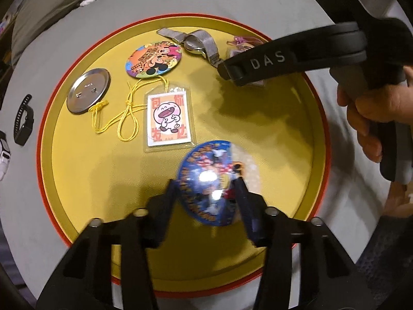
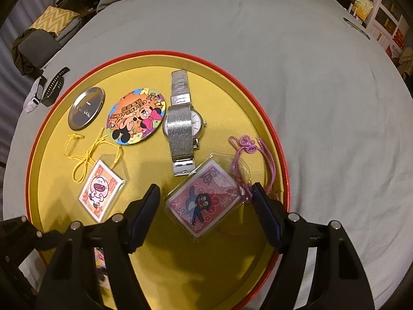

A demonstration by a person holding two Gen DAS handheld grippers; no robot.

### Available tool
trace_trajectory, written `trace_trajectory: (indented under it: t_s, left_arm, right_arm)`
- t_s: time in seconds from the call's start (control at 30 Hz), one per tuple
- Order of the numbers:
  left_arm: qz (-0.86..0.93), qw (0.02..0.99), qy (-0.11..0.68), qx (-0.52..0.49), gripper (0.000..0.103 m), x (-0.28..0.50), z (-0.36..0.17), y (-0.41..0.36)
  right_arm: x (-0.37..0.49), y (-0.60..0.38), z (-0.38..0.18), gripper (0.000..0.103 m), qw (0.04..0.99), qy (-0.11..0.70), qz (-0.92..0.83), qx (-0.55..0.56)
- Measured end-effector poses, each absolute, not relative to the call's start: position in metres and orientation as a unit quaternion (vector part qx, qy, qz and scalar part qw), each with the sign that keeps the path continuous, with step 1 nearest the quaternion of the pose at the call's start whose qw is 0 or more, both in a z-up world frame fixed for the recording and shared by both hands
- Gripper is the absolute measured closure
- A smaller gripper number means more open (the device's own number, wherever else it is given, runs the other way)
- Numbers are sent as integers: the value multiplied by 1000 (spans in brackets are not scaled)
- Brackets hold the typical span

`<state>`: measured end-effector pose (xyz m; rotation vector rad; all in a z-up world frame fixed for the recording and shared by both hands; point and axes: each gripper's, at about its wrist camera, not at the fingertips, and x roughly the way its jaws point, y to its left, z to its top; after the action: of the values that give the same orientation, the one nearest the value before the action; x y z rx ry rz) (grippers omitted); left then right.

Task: Organize jewelry
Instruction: 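Lift the blue badge with the left tool while the right tool lifts the pink card holder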

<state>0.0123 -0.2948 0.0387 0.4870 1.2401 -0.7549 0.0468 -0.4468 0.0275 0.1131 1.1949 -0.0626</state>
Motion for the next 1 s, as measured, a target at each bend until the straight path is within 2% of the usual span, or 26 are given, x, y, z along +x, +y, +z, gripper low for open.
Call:
trace_trajectory:
  t_s: [0.07,0.1,0.13,0.17,0.23,0.37,0.47,0.5,0.57,0.8,1.0]
  left_arm:
    - [-342,721,561,221,59,13,38,-294]
    - [-341,721,562,220,60,14,39,-294]
    - [-343,720,561,221,61,14,39,-294]
    - [-343,720,562,220,61,15,38,-293]
    - [-344,720,562,219,62,17,39,-293]
    - [-344,720,561,219,61,15,39,-291]
    - [-341,723,555,229,59,10,39,-292]
    - [-339,724,554,233,49,7,39,-294]
    - [-339,724,549,243,34,2,39,-298]
    - [-329,726,532,285,10,-10,30,-313]
    - [-333,724,546,259,7,-4,25,-309]
  right_arm:
    - [45,-448,28,36,826,561,-30,55]
    - [44,-450,29,45,826,559,-31,58]
    - [44,-451,29,72,826,560,-30,59]
    - [44,-453,28,79,822,563,-23,78]
    - [42,-455,29,85,823,562,-22,79]
    - [39,-455,27,86,821,565,-23,74]
    - [37,-457,28,82,820,568,-22,73]
    - [36,-457,28,66,819,568,-23,72]
    - [36,-460,30,43,822,564,-30,66]
    - [44,-453,29,37,823,564,-18,68]
    - [50,-428,18,37,818,575,-3,22]
